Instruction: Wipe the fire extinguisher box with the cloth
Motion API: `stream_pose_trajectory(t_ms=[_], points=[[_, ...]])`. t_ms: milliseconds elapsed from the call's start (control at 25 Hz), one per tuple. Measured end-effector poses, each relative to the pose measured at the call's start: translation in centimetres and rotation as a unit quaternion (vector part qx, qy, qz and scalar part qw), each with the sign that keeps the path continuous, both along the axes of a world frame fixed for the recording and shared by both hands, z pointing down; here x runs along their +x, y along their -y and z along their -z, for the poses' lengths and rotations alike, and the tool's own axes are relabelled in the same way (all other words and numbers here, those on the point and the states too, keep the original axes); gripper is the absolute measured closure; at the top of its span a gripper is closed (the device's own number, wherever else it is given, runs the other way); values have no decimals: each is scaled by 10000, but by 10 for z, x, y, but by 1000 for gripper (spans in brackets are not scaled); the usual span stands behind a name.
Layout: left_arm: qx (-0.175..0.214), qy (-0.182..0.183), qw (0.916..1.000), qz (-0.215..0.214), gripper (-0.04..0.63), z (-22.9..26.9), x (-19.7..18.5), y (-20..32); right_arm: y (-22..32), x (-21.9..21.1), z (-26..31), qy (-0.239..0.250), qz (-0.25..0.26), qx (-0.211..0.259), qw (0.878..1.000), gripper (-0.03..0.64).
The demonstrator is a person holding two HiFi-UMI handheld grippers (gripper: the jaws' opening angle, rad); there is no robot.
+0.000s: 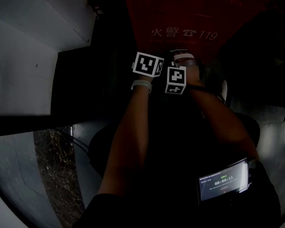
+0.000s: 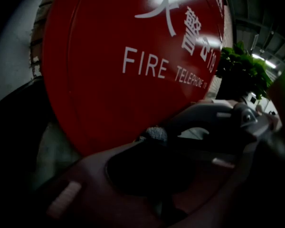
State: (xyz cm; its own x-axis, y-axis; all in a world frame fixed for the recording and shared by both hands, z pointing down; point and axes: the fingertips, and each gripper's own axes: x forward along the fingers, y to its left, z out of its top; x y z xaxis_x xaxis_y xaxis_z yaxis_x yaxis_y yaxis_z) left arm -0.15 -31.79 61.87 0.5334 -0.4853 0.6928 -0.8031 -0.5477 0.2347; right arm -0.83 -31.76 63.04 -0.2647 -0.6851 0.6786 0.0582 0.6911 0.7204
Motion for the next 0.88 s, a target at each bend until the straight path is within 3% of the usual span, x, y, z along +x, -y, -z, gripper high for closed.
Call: stream_pose_trajectory(t_ms=[240, 480, 640, 880], points=[[183, 31, 9996, -214, 592, 22, 8, -6, -11, 8, 19, -70, -18, 59, 10000, 583], [1200, -215, 9913, -487, 592, 113, 33, -8, -13, 33, 103, 389, -342, 564, 9971, 583], [2091, -362, 9756, -558, 592, 191, 47, -13, -20, 52, 179, 509, -343, 1149, 9915, 583], [3311, -669, 9410, -208, 592, 296, 37, -28, -28, 56, 300, 768, -251, 2146, 9734, 583]])
